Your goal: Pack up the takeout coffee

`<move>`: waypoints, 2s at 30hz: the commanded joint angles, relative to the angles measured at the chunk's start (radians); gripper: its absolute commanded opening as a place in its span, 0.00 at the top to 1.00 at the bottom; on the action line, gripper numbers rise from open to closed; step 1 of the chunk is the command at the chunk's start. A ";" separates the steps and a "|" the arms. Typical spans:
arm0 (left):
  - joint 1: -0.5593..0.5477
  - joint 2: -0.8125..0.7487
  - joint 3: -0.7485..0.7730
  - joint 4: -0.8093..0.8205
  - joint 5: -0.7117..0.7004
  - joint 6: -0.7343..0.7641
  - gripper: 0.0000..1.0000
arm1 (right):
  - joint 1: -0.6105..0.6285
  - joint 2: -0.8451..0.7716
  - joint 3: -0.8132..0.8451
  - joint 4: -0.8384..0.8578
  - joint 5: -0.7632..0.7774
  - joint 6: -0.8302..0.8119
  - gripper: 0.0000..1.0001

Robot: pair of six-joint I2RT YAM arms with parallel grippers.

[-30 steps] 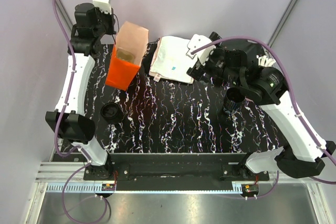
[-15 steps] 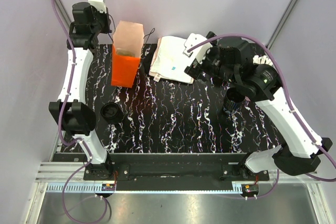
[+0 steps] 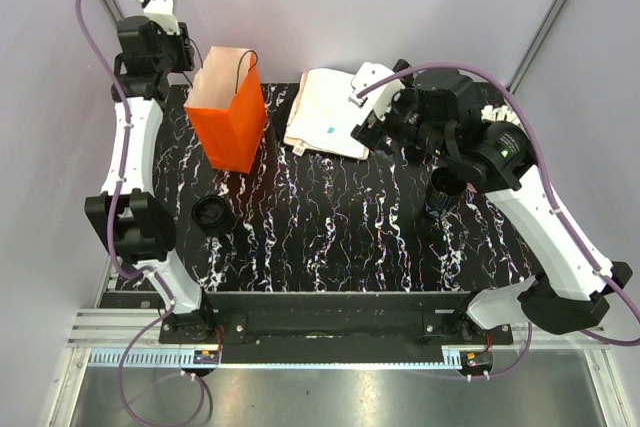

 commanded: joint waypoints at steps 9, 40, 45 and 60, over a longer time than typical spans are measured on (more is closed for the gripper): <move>0.060 -0.155 0.006 0.098 0.086 -0.060 0.08 | -0.045 0.012 0.035 0.064 -0.017 0.036 0.00; -0.440 -0.674 -0.741 -0.027 0.238 0.219 0.01 | -0.698 0.017 -0.361 -0.054 -0.221 0.235 0.15; -0.452 -0.663 -0.823 -0.004 0.245 0.205 0.01 | -0.749 0.033 -0.441 -0.063 -0.264 0.237 0.21; -0.452 -0.655 -0.884 0.005 0.268 0.192 0.01 | -0.827 0.087 -0.492 -0.079 -0.387 0.192 0.48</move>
